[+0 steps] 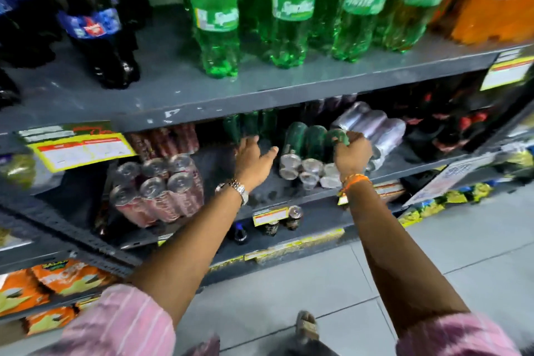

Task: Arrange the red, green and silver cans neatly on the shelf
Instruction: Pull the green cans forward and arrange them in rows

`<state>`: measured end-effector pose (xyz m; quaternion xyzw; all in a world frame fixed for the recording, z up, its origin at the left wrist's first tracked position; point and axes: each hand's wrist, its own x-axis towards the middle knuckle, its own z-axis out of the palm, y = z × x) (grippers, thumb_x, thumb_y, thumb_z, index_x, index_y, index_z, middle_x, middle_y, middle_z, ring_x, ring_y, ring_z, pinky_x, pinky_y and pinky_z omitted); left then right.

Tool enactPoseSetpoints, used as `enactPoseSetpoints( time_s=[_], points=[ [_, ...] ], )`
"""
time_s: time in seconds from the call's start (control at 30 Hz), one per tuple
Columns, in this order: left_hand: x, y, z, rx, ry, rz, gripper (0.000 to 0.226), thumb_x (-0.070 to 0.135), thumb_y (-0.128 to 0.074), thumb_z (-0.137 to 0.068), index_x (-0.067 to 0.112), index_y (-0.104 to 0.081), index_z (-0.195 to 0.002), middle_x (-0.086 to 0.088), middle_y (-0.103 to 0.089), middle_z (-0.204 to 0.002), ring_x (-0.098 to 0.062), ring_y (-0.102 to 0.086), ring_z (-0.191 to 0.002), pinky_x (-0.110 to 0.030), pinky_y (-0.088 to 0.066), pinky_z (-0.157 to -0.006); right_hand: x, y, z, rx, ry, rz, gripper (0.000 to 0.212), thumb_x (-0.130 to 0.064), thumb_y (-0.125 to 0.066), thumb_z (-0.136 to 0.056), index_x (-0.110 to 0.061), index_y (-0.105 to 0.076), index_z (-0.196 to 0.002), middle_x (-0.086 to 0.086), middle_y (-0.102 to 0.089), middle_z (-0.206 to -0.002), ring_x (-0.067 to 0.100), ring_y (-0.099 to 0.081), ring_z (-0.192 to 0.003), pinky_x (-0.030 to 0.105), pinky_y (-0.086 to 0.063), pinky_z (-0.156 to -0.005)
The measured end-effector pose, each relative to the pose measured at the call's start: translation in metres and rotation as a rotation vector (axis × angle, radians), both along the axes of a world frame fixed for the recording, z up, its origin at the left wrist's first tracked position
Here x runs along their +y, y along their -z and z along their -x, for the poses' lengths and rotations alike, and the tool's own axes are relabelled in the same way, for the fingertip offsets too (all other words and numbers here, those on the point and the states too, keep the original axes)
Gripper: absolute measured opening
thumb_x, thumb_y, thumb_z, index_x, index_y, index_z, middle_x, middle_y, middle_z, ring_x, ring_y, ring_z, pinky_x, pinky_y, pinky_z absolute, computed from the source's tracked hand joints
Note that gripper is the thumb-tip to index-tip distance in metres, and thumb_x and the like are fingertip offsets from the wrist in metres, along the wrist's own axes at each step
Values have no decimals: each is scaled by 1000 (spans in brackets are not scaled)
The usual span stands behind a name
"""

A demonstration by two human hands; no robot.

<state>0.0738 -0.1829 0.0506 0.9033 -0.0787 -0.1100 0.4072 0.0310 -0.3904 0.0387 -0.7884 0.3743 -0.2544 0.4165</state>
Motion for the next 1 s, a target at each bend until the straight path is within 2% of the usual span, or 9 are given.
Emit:
enactPoseSetpoints(
  time_s=[0.1,0.17,0.23,0.37,0.5,0.6,0.83,0.93,1.0],
  points=[
    [-48,14,-23,243,6,97,61,39,-55,-94,0,-45,-140,-19,-54,-141,-31,-50,-132,-32,-38,-106,-38,11,-5,188,6,-95,37,-27,-65,-87,8,-70,-96,27,-69,-90,36,-66,-90,42,-49,-82],
    [-72,27,-38,298,-5,122,47,39,-54,-94,-2,-60,-117,-22,-67,-108,-32,-63,-106,-30,-43,-81,-53,20,-11,223,-57,-255,48,-39,-72,-81,6,-67,-96,18,-61,-86,27,-58,-85,40,-47,-79],
    [-88,40,-51,307,-29,120,36,41,-55,-91,6,-62,-89,-11,-62,-80,-26,-58,-82,-28,-38,-64,-60,30,-17,226,-116,-425,55,-45,-80,-69,0,-64,-98,12,-62,-90,25,-59,-86,36,-47,-76],
    [-101,55,-64,254,-99,80,37,46,-56,-88,10,-64,-92,-20,-71,-102,-35,-67,-94,-31,-46,-73,-62,38,-27,237,-129,-460,64,-41,-84,-67,-1,-61,-110,12,-68,-110,28,-65,-102,39,-53,-97],
    [-94,68,-75,326,-116,68,65,56,-61,-78,-2,-63,-108,-29,-66,-114,-41,-65,-104,-42,-53,-80,-58,41,-33,314,-132,-429,64,-44,-85,-60,-1,-63,-102,8,-67,-106,25,-65,-97,34,-55,-90],
    [-82,64,-75,385,-147,134,51,40,-70,-81,-1,-65,-111,-18,-70,-109,-30,-67,-91,-31,-48,-72,-54,37,-39,321,-205,-443,45,-34,-86,-64,-3,-62,-84,11,-68,-95,27,-66,-89,35,-56,-85],
    [-31,58,-75,305,-329,291,19,20,-78,-77,7,-65,-79,-8,-69,-87,-22,-63,-84,-28,-48,-77,-21,17,-56,253,-389,-438,51,-26,-87,-68,-9,-48,-96,9,-60,-110,23,-58,-104,31,-45,-80],
    [-9,61,-79,209,-361,318,67,40,-86,-52,7,-66,-107,-9,-73,-108,-21,-69,-98,-36,-56,-90,-12,9,-60,218,-449,-337,44,-27,-86,-71,-5,-55,-93,9,-62,-102,20,-58,-104,30,-48,-80],
    [-2,68,-77,174,-356,308,87,45,-84,-46,12,-57,-121,-8,-68,-121,-23,-67,-108,-43,-54,-97,-11,15,-62,180,-496,-282,60,-31,-87,-69,3,-61,-111,8,-68,-107,14,-56,-97,24,-49,-84]
  ],
)
